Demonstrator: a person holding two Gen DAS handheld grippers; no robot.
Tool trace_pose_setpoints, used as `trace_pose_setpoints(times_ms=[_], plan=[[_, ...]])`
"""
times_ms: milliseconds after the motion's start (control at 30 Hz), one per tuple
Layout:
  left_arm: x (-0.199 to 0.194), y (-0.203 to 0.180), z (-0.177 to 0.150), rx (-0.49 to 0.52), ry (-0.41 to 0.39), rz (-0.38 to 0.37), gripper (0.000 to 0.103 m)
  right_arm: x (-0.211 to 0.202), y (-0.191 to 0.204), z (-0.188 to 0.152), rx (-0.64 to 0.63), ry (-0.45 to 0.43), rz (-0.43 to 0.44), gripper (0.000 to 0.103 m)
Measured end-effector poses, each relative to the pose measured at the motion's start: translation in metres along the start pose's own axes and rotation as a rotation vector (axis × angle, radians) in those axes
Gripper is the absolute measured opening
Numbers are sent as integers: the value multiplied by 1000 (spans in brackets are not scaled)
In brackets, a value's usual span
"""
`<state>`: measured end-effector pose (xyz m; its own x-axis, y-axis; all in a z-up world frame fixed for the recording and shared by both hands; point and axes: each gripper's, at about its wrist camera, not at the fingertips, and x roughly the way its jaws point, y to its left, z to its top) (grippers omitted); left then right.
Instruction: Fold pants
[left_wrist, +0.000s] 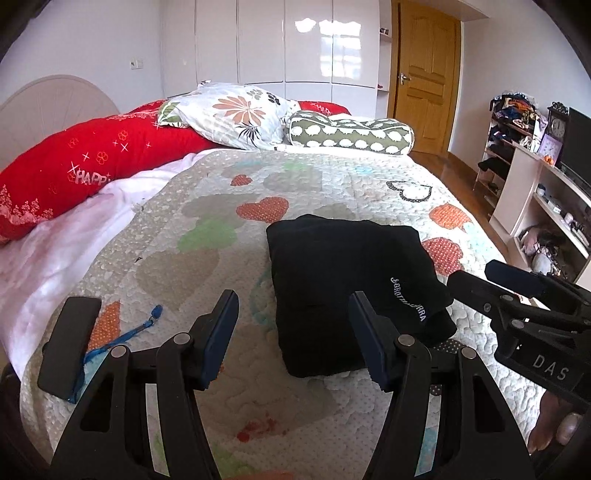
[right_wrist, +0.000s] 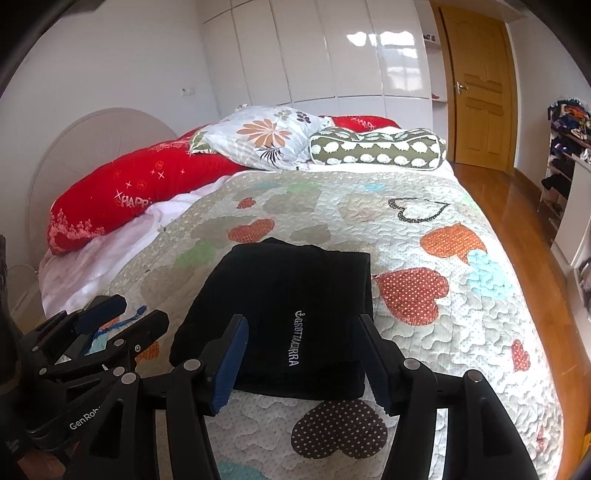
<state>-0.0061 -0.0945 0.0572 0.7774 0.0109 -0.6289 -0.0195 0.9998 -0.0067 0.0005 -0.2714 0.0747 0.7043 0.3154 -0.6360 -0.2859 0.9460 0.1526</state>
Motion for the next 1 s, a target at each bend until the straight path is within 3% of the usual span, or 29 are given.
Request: trace_pose_setpoints(times_ms=[1000], plan=[[-2, -2, -2, -2, 6, -3, 62, -1, -5, -8, 13, 26, 6, 59]])
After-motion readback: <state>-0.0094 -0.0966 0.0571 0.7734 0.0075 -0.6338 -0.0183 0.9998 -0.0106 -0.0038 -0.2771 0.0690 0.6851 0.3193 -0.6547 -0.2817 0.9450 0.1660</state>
